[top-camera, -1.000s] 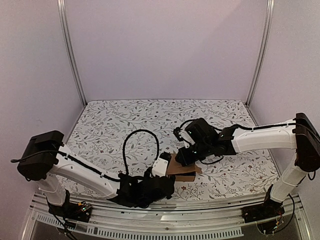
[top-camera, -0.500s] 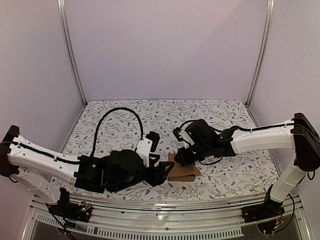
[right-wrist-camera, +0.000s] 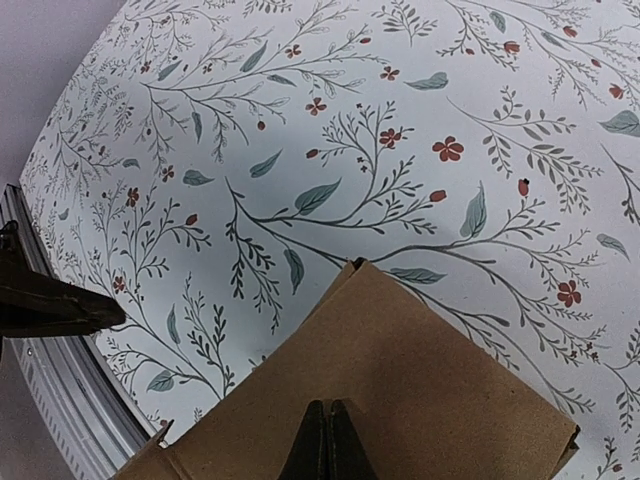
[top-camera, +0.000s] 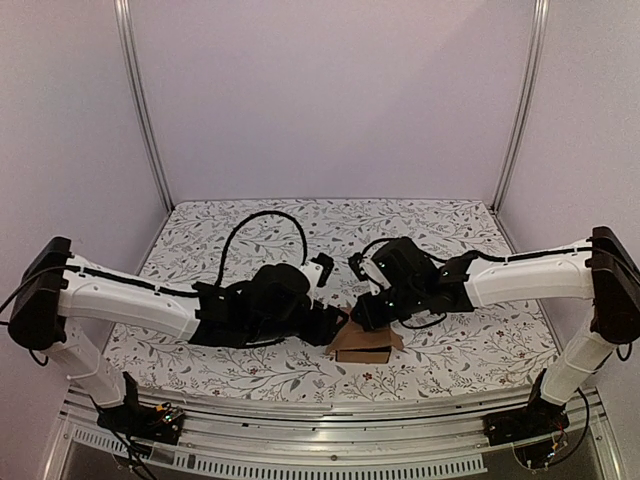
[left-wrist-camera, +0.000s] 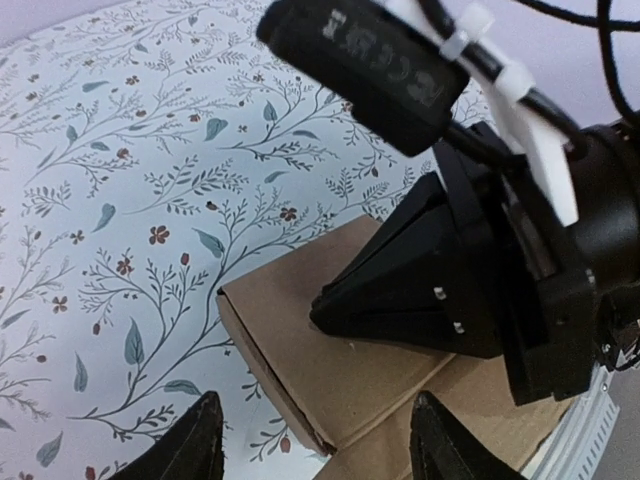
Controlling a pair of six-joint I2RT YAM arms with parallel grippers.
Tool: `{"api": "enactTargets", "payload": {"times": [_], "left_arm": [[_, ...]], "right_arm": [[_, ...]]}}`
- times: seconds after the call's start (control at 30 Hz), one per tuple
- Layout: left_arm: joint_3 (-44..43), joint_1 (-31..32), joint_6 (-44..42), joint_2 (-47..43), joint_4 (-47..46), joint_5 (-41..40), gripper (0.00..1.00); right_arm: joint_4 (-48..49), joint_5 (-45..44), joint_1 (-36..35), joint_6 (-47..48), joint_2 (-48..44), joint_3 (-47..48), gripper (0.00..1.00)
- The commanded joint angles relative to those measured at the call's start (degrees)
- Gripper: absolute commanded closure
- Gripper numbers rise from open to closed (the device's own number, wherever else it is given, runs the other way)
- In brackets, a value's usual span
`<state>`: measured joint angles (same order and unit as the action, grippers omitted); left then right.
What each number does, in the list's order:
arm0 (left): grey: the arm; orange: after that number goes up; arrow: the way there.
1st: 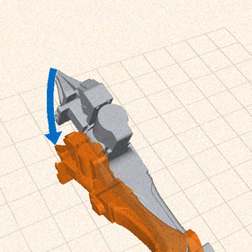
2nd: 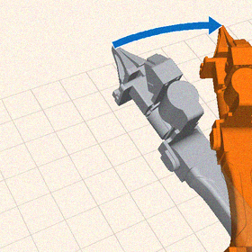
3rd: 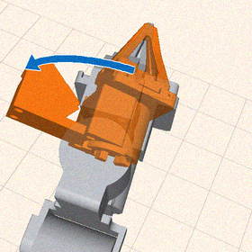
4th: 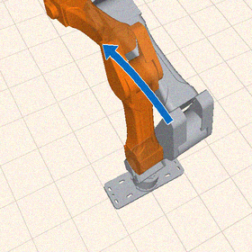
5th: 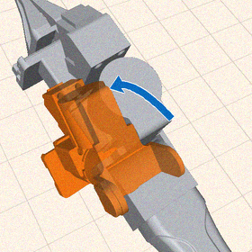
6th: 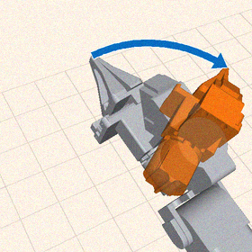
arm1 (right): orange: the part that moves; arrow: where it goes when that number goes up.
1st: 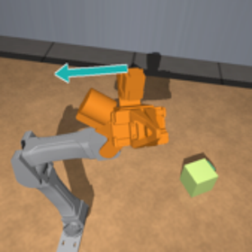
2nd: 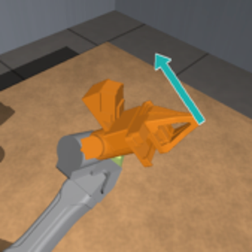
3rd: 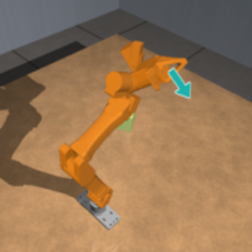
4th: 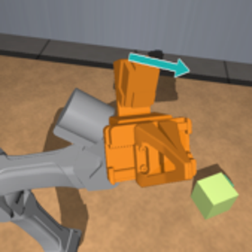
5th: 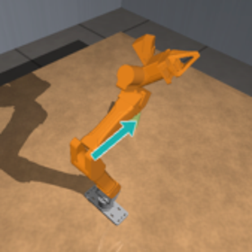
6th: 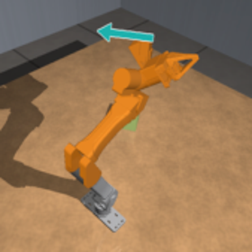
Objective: Fold the paper box
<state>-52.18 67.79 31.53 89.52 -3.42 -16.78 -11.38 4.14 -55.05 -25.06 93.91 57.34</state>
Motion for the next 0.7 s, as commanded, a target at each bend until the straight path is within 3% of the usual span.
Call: {"api": "enactTargets", "payload": {"times": [0.0, 0.2, 0.67], "left_arm": [[-2.7, -2.7, 2.0, 4.4, 3.2, 4.6, 0.38], [-2.0, -6.5, 4.1, 5.7, 5.0, 7.8, 0.31], [-6.3, -10.7, 7.5, 10.6, 4.5, 26.1, 0.28]], "right_arm": [[-4.2, -1.8, 0.2, -0.2, -2.1, -1.5, 0.99], [-4.6, -2.0, 0.3, -0.5, -3.1, -1.8, 0.99], [-4.4, -1.5, 0.2, -0.8, -1.0, -1.6, 1.0]]}}
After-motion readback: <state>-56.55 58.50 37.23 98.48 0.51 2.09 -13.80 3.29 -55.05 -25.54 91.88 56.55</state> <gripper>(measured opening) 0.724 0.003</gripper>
